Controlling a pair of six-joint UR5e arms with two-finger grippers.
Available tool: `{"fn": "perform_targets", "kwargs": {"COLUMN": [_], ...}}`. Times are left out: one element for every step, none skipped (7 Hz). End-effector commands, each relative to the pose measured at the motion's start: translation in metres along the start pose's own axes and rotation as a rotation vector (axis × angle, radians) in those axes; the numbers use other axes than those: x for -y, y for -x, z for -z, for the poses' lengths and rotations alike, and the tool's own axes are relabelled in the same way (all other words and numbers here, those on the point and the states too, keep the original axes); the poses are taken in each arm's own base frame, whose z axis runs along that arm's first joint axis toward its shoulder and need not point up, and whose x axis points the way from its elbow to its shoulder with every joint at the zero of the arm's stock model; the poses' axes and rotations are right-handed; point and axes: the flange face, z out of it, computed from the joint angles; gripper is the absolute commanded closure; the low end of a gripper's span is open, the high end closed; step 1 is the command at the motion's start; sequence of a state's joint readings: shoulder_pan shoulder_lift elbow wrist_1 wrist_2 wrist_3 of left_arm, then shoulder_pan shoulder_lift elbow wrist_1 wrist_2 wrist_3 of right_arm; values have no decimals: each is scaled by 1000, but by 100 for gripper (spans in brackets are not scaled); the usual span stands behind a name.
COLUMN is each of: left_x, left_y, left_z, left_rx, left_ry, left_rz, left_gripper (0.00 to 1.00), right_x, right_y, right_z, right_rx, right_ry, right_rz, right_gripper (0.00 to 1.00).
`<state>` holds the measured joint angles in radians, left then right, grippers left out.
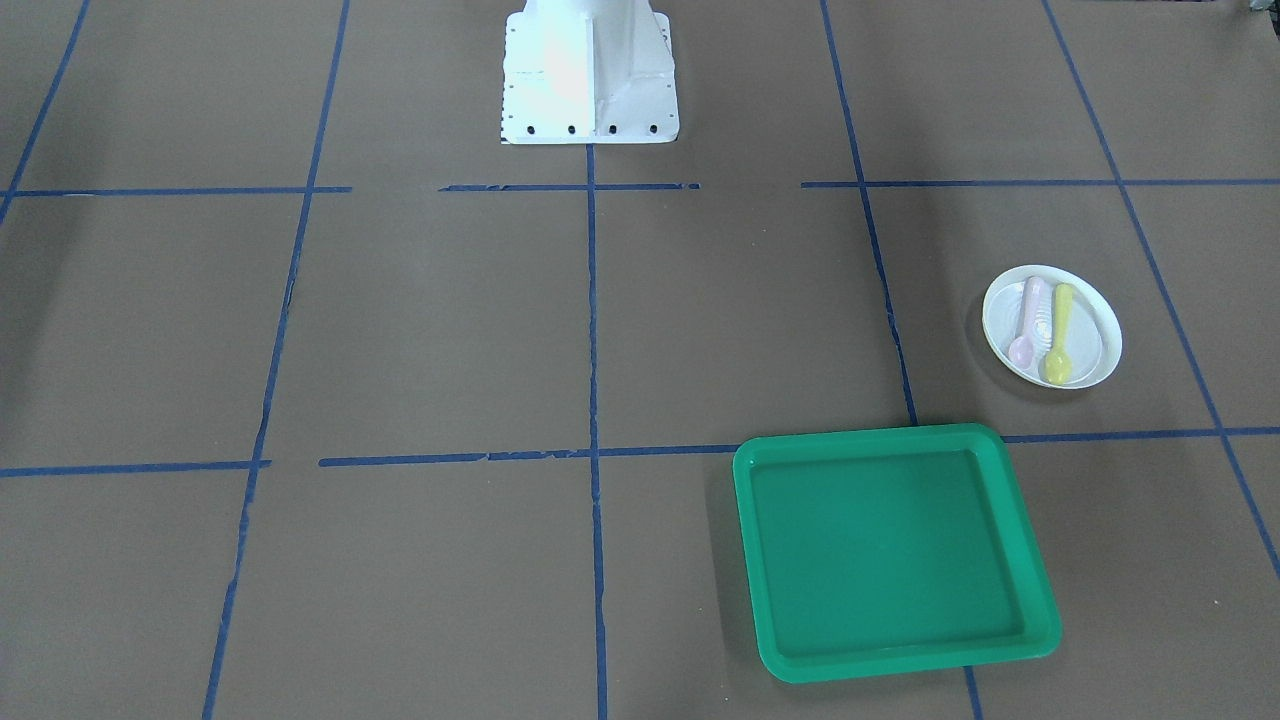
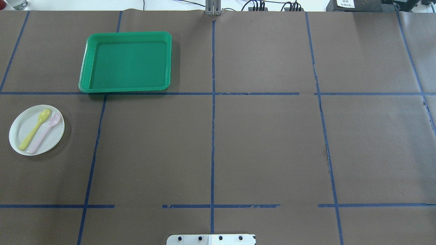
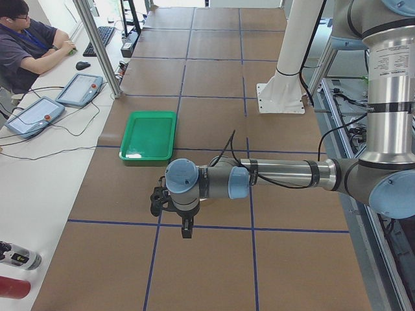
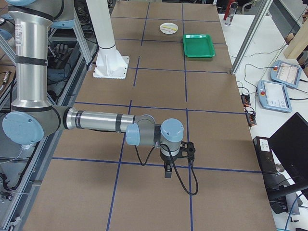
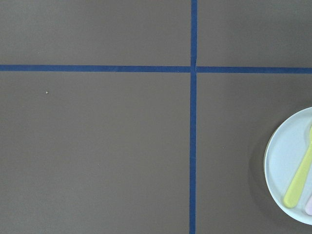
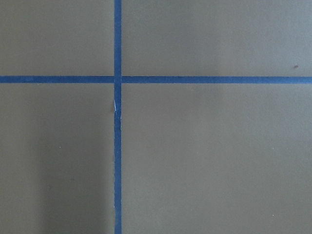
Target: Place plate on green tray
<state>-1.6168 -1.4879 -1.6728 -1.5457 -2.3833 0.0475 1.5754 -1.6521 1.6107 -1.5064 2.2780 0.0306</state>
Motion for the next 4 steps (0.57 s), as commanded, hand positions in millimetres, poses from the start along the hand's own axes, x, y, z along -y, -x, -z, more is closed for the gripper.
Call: {"fn": "perform_targets", "kwargs": {"left_x": [5,7,18,25], "left_y": [-5,-10,-18,-31], "left_z": [4,9,17,26], "left_rx": [0,0,1,1], "left_ry": [-10,-22,-39,-59], "left_rz": [-10,-16,-29,-49], "left_gripper": [0,0,0,0], "right_x": [0,0,0,0], "right_y": [0,0,0,0], "right_z": [0,1,0,0], "right_rx": [0,0,0,0], "right_ry": [0,-1,0,0], "right_rz": [0,1,0,0], "right_gripper": [0,0,0,0]}}
